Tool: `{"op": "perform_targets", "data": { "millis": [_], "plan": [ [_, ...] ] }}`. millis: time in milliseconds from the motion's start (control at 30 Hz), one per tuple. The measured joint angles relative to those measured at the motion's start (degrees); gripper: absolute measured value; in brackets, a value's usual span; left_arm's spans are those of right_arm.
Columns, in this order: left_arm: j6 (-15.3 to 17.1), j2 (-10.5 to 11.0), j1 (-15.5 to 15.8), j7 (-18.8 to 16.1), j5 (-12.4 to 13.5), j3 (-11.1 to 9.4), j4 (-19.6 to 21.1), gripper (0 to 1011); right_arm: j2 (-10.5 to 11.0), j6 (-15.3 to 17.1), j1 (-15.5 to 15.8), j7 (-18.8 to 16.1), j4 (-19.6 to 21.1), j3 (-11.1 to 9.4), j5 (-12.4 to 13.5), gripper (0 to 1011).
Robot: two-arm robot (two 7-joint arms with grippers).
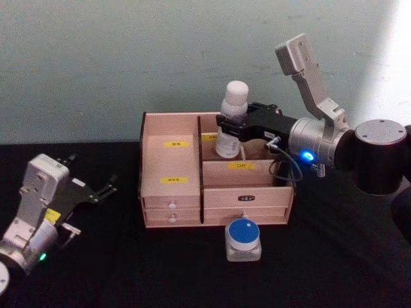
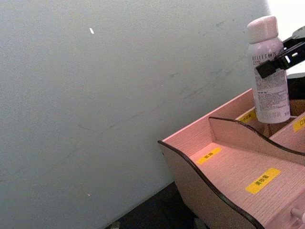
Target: Pick up the facial cleanser and watermelon frost from the table and place them into the tiered storage box.
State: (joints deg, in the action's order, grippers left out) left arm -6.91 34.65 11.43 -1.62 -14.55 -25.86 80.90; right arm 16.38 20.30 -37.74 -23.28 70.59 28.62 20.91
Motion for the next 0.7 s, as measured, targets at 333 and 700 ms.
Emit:
{"op": "perform_targets", "data": {
  "millis": [333,700],
  "plan": [
    [0.0,0.0,0.0,0.0,0.0,0.0,0.0,1001,-0.6,-0.4,-0.1,-0.2,-1.2,0.0,-0.8,593],
    [0.0,0.0,0.0,0.0,0.0,0.0,0.0,1001,-1.1,-0.9,0.0,-0.6,-2.1,0.2,-1.7,593]
  ]
}}
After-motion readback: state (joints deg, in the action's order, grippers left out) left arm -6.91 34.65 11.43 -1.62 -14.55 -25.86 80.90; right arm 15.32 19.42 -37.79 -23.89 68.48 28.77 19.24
